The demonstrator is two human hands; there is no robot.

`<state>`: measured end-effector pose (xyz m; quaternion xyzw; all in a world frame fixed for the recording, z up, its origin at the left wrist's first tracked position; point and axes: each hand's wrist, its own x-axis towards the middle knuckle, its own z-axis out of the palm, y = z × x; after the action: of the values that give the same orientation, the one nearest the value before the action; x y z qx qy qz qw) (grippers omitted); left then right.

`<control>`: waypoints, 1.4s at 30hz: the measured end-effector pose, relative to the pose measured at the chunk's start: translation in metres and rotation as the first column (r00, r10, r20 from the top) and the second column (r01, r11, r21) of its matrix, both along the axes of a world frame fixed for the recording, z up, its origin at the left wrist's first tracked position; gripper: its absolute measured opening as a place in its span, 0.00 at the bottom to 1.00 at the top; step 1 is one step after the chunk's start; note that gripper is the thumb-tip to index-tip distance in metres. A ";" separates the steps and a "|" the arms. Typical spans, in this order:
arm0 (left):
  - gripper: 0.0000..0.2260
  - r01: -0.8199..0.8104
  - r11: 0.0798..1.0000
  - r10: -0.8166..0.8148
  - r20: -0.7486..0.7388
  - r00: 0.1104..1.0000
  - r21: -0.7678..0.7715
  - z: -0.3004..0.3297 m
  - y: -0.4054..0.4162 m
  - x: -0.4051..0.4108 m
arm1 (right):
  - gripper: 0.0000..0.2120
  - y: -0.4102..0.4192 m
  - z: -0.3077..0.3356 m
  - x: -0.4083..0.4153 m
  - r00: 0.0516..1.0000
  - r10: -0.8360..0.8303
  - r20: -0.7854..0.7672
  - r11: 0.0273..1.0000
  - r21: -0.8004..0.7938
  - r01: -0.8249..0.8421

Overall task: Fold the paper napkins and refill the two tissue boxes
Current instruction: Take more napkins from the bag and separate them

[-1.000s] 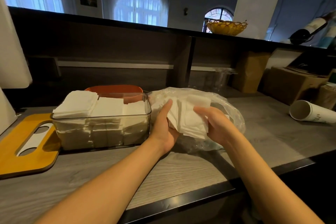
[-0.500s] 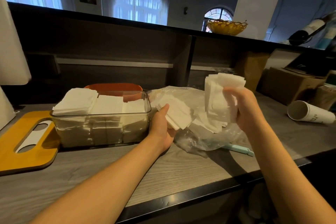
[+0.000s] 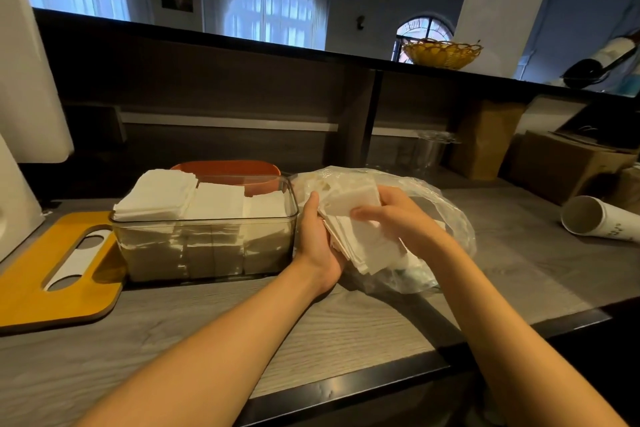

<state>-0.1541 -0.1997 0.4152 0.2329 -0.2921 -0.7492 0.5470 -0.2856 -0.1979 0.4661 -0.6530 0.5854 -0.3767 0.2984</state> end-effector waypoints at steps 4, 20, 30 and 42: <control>0.29 -0.013 1.000 0.013 -0.032 0.999 0.005 0.000 -0.002 0.001 | 0.14 -0.006 -0.002 0.000 0.998 0.049 -0.049 0.996 -0.075 -0.052; 0.12 -0.123 0.988 0.121 0.033 0.992 0.091 -0.002 -0.011 -0.001 | 0.09 -0.007 -0.011 -0.019 0.829 -0.116 0.546 0.991 0.013 0.130; 0.07 -0.216 0.976 0.212 0.106 0.972 0.023 0.000 -0.012 -0.005 | 0.14 0.010 -0.007 -0.015 0.445 -0.153 0.882 0.975 0.061 0.215; 0.24 -0.128 0.985 0.147 0.166 0.975 -0.119 -0.007 -0.012 -0.006 | 0.11 -0.001 -0.032 0.033 0.346 -0.248 0.905 0.969 0.233 0.085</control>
<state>-0.1600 -0.2119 0.4084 0.2872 -0.3619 -0.6694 0.5817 -0.2530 -0.1987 0.4338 -0.2404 0.4042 -0.6635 0.5820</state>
